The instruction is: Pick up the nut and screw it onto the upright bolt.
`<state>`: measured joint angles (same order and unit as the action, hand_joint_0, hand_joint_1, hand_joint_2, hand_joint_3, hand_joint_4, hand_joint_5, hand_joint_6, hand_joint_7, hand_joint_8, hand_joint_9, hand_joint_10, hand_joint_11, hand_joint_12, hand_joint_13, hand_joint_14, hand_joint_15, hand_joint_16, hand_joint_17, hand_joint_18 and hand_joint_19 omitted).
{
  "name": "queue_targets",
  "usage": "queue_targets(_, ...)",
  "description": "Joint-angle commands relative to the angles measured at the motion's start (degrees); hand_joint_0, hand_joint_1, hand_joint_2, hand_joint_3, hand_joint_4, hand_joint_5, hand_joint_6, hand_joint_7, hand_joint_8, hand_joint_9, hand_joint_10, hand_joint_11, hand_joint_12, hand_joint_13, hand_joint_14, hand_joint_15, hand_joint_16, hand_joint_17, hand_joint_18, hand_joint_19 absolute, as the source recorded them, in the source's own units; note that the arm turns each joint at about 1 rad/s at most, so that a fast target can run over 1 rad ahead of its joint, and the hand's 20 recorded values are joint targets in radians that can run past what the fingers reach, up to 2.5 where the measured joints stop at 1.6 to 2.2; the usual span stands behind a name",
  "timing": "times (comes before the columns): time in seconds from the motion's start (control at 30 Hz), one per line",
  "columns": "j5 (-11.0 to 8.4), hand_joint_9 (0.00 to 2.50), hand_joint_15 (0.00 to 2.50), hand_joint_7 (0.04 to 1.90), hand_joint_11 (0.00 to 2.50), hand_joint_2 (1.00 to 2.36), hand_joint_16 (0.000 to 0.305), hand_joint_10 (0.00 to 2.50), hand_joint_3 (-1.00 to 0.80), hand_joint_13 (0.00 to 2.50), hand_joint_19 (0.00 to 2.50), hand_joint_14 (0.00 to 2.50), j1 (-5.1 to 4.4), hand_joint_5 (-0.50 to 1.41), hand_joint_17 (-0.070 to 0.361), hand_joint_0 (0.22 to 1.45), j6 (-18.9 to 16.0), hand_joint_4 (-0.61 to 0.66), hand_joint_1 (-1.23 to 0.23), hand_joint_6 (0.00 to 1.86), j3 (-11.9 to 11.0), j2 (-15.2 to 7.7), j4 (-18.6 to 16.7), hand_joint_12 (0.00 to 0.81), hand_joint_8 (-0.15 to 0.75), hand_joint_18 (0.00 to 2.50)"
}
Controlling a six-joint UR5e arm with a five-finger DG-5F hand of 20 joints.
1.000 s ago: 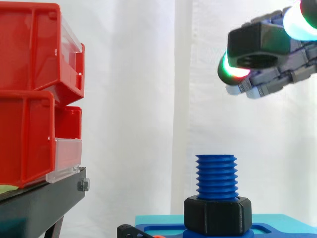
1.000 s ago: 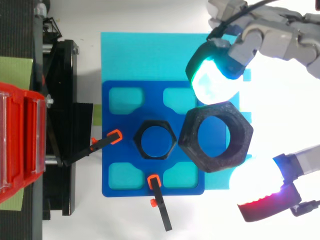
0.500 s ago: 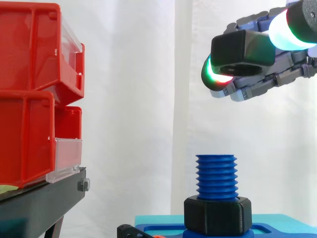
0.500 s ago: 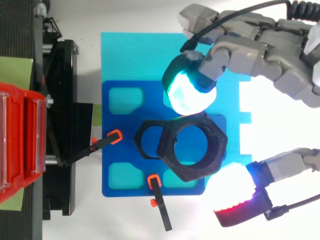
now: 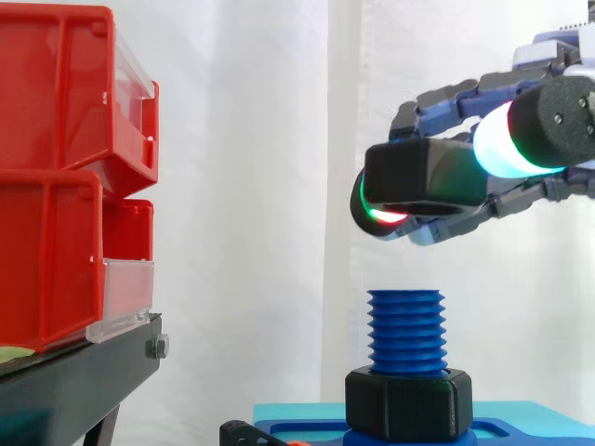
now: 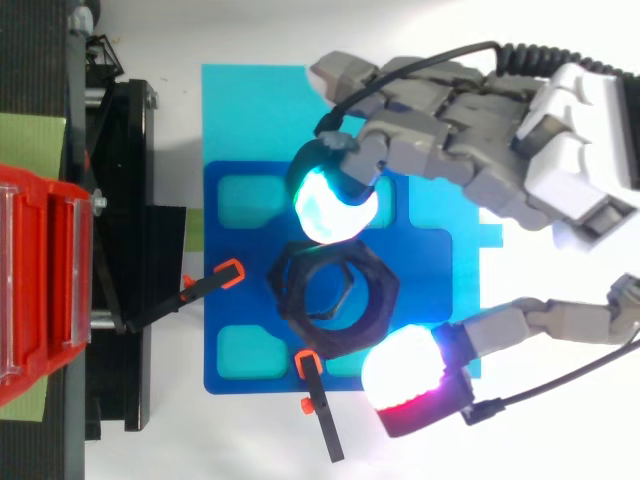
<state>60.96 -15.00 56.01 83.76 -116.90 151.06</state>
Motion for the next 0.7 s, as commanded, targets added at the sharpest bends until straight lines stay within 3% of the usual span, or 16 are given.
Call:
queue_targets(0.0,0.66,0.27,0.0,1.26,0.0,1.0,0.053,0.0,-0.5,0.41,0.07,0.0,0.24,-0.2,0.119,0.5,-0.4,0.23,-0.75,0.5,-0.8,-1.6,-1.0,0.358,0.273,0.43)
queue_targets(0.2,1.01,0.27,0.0,1.25,0.0,1.0,0.052,0.0,-0.5,0.41,0.07,0.0,0.41,-0.2,0.118,0.5,-0.2,0.23,-0.75,0.5,-0.8,-1.8,-1.9,0.357,0.274,0.43)
queue_targets(0.33,1.36,0.27,0.0,1.26,0.0,1.0,0.052,0.0,-0.5,0.41,0.07,0.0,0.76,-0.2,0.117,0.5,-0.5,0.22,-0.75,0.5,-0.8,-3.5,-2.0,0.358,0.273,0.42)
queue_targets(0.67,1.8,0.28,0.0,1.26,0.0,1.0,0.052,0.0,-0.5,0.42,0.07,0.0,1.2,-0.2,0.117,0.5,-0.5,0.22,-0.75,0.5,-0.8,-3.5,-1.5,0.357,0.274,0.42)
